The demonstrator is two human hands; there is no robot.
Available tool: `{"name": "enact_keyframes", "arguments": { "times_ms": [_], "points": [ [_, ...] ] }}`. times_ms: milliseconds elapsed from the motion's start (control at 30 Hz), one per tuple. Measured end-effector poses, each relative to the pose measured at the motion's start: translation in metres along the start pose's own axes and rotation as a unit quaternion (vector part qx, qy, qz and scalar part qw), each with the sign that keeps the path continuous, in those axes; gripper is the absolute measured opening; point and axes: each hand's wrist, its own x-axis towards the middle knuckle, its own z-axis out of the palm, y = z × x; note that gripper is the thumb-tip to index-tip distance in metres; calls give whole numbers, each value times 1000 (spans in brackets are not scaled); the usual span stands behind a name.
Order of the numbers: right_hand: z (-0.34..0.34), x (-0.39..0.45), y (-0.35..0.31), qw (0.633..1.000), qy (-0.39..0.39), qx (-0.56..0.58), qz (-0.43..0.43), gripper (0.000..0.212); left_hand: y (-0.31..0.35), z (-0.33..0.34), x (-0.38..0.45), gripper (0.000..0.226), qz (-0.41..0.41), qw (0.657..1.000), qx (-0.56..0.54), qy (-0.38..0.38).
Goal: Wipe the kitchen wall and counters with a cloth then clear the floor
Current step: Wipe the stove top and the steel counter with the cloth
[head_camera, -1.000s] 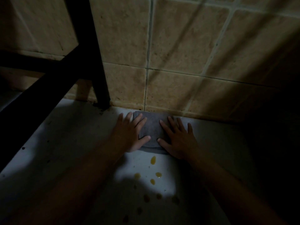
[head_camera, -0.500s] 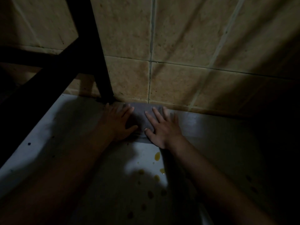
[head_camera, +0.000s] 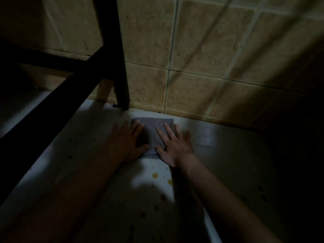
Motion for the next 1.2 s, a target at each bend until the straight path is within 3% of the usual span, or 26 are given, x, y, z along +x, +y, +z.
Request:
{"name": "enact_keyframes", "arguments": {
  "times_ms": [700, 1100, 1200],
  "points": [
    [30, -107, -33, 999, -36, -4, -30, 65, 30, 29, -122, 85, -32, 999, -25, -23],
    [27, -101, -11, 999, -21, -22, -13, 63, 33, 30, -108, 97, -11, 1000, -27, -7],
    [25, -92, -2, 1000, -8, -24, -14, 62, 37, 26, -97, 90, -7, 999, -39, 4]
  ]
}}
